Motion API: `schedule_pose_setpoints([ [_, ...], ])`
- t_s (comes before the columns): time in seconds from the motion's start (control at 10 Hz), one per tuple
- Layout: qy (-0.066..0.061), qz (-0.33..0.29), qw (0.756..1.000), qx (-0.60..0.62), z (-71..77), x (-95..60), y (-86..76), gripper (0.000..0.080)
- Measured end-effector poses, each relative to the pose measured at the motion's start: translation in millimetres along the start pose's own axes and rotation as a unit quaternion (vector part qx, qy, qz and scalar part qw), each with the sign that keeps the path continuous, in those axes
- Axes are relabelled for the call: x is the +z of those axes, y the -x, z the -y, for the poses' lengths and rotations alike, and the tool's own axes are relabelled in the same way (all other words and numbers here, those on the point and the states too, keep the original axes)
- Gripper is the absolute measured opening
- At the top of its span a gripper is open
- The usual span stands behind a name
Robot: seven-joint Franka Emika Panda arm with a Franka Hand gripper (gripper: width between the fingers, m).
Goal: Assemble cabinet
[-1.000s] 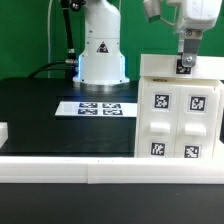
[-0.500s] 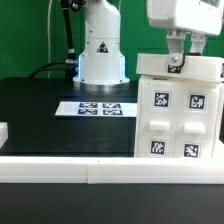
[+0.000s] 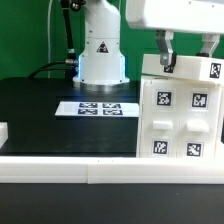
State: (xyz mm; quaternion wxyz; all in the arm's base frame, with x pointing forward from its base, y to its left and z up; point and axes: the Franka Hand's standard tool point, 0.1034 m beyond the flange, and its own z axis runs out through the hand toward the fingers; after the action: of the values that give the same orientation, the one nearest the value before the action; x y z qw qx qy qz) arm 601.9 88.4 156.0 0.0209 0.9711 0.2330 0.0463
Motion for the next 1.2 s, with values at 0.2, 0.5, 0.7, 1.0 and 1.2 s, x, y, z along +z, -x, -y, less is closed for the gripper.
schedule_pose_setpoints([
  [0.2,0.0,0.0,0.997,0.074,-0.2,0.0,0.1,0.0557],
  [0.5,-0.002,-0.004,0.986,0.169,-0.3,-0.5,-0.8,0.0557],
  [0.7,-0.016,-0.034,0.952,0.302,-2.3,-0.3,-2.1,0.0557],
  [1.0,-0.035,-0.056,0.893,0.445,-6.4,1.7,-4.6,0.0557],
  [1.2,-0.043,-0.059,0.836,0.543,-7.3,2.7,-4.3,0.0557],
])
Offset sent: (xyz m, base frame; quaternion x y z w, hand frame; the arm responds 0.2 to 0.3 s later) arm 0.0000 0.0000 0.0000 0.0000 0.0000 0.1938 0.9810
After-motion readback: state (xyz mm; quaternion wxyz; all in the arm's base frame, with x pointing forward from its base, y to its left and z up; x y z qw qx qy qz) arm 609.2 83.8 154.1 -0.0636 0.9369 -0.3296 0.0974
